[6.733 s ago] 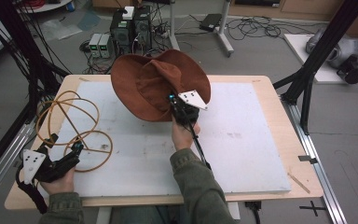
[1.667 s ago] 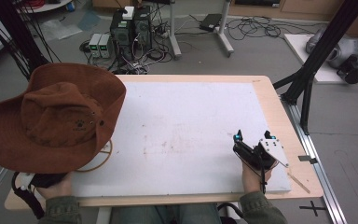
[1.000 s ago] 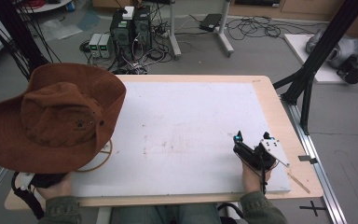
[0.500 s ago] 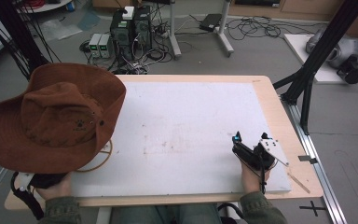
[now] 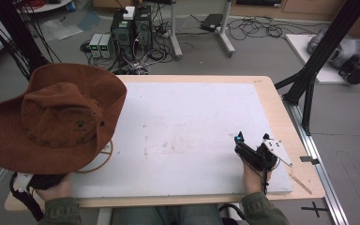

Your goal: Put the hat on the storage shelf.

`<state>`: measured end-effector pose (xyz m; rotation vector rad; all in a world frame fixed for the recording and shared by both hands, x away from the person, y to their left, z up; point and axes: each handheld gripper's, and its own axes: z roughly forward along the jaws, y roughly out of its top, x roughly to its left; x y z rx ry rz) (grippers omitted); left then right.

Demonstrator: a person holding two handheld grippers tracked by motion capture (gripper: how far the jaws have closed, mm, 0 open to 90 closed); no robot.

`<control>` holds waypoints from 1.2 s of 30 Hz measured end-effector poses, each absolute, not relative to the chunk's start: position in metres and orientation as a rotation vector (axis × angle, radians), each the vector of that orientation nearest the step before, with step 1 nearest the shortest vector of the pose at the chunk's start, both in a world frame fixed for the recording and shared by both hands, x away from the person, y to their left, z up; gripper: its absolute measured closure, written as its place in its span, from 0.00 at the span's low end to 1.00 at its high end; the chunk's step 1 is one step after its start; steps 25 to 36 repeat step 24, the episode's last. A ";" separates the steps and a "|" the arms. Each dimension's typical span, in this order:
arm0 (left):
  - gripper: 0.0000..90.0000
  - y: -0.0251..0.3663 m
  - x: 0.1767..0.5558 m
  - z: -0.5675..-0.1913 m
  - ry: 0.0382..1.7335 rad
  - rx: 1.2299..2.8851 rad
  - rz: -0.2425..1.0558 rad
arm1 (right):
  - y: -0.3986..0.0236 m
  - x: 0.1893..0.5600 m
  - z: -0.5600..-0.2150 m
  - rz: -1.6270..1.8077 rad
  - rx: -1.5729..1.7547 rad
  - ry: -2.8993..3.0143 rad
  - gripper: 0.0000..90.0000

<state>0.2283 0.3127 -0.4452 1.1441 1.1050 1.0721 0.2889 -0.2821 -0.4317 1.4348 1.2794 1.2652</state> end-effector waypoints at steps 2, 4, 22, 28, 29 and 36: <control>0.19 0.313 0.228 -0.445 1.105 1.143 1.072 | -0.284 0.289 -0.432 1.263 1.432 1.277 0.05; 0.19 0.313 0.228 -0.445 1.105 1.141 1.072 | -0.284 0.289 -0.432 1.265 1.442 1.276 0.05; 0.19 0.313 0.229 -0.445 1.103 1.151 1.069 | -0.289 0.294 -0.435 1.266 1.493 1.300 0.05; 0.19 0.313 0.230 -0.446 1.103 1.151 1.068 | -0.289 0.295 -0.435 1.262 1.491 1.305 0.05; 0.19 0.313 0.230 -0.446 1.103 1.151 1.068 | -0.289 0.295 -0.435 1.262 1.491 1.305 0.05; 0.19 0.313 0.230 -0.446 1.103 1.151 1.068 | -0.289 0.295 -0.435 1.262 1.491 1.305 0.05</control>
